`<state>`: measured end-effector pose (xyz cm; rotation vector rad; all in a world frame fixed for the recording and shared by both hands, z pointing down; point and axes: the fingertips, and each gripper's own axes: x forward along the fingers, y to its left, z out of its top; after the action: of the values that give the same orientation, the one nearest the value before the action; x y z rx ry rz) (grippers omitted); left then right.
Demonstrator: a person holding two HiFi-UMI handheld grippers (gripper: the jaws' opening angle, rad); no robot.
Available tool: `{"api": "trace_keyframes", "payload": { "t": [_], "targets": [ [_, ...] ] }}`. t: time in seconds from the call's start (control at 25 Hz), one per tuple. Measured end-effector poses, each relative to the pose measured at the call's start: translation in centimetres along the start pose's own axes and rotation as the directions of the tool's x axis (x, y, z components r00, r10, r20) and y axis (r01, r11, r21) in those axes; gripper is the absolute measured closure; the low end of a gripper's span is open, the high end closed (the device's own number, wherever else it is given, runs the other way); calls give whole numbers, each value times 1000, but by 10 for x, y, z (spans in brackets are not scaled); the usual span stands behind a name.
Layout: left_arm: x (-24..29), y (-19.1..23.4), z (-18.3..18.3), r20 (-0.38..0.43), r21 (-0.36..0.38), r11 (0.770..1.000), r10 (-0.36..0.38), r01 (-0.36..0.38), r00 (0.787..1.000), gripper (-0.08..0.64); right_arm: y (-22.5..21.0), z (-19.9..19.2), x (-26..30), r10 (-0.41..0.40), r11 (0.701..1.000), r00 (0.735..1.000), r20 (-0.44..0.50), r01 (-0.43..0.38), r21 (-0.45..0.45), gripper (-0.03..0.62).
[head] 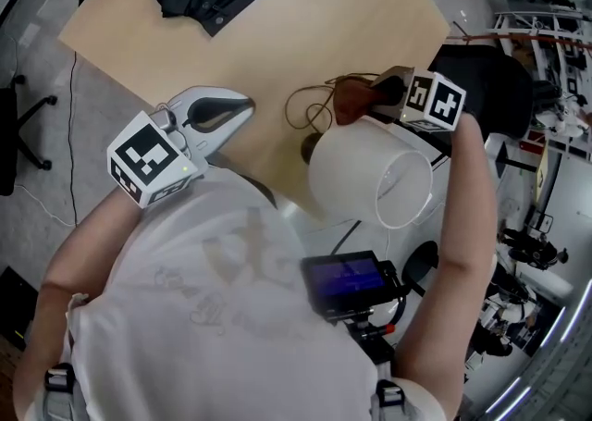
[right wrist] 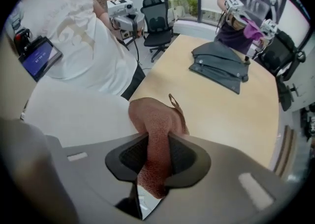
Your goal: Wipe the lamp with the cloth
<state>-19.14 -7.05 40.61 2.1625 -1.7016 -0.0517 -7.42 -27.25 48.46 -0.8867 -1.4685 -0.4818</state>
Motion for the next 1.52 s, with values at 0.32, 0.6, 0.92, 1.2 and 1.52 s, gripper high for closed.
{"api": "trace_keyframes", "payload": {
  "t": [0.32,0.6,0.92,1.2,1.52],
  "targets": [
    [11,-18,2,-4,14,999,-52,52,999,558,35,23,-135,-241,969,950,200,248,-8,474],
    [18,-24,-5,-17,15,994,-110,110,994,558,103,77,-160,-184,975,966,182,203,-91,474],
    [18,-21,4,8,-7,991,-131,131,991,558,106,77,-79,119,978,977,-175,-146,-152,477],
    [-2,2,-2,18,-40,996,-75,76,997,558,86,78,-17,286,948,916,-282,-313,-56,474],
    [-6,17,-14,-21,-57,994,-92,91,996,558,62,82,36,159,984,930,-332,-177,-24,471]
  ]
}}
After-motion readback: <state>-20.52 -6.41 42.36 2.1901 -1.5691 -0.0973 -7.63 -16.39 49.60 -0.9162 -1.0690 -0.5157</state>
